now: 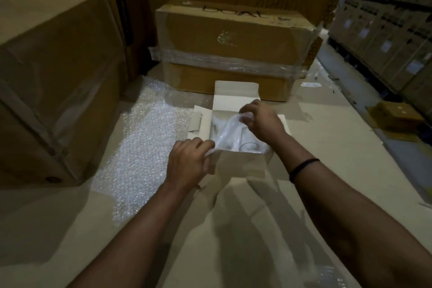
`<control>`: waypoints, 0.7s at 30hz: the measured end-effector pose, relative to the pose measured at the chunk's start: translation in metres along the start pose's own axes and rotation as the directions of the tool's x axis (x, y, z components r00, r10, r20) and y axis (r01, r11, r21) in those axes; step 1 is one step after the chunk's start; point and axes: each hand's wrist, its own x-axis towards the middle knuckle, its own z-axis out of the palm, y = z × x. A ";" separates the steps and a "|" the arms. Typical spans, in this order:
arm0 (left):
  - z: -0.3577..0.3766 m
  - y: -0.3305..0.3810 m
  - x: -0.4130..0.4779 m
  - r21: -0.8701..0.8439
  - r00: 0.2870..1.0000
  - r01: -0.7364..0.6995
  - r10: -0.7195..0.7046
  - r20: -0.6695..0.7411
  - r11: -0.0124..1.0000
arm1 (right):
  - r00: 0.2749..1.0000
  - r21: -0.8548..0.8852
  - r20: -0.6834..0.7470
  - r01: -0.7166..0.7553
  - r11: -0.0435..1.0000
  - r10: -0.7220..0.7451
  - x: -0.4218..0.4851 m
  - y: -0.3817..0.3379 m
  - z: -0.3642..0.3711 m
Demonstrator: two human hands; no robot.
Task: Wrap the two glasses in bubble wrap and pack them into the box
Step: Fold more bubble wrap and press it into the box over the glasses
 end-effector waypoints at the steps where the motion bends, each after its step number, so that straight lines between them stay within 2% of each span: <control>1: 0.000 0.000 0.006 0.033 1.000 0.014 -0.014 0.005 0.999 | 1.000 -0.022 0.009 0.006 1.000 -0.006 0.010 -0.003 0.004; 5: 0.005 0.005 0.032 0.186 0.991 0.094 -0.110 0.080 0.978 | 0.998 -0.122 0.052 0.050 0.991 -0.044 0.044 -0.011 0.020; 7: 0.005 0.008 0.045 0.240 0.969 0.117 -0.163 0.183 0.964 | 0.995 -0.151 0.084 0.066 0.986 -0.054 0.056 -0.012 0.027; 10: 0.010 0.013 0.060 0.291 0.896 0.101 -0.214 0.389 0.951 | 0.986 -0.183 0.137 0.117 0.976 -0.093 0.070 -0.012 0.035; 13: 0.016 0.020 0.070 0.328 0.806 0.083 -0.257 0.533 0.941 | 0.965 -0.224 0.189 0.224 0.948 -0.183 0.078 -0.011 0.047; 16: 0.020 0.025 0.075 0.381 0.725 0.064 -0.305 0.618 0.922 | 0.946 -0.266 0.240 0.279 0.923 -0.217 0.081 -0.012 0.056; 21: 0.019 0.029 0.081 0.401 0.642 0.100 -0.367 0.673 0.910 | 0.946 -0.299 0.284 0.240 0.923 -0.154 0.087 -0.016 0.062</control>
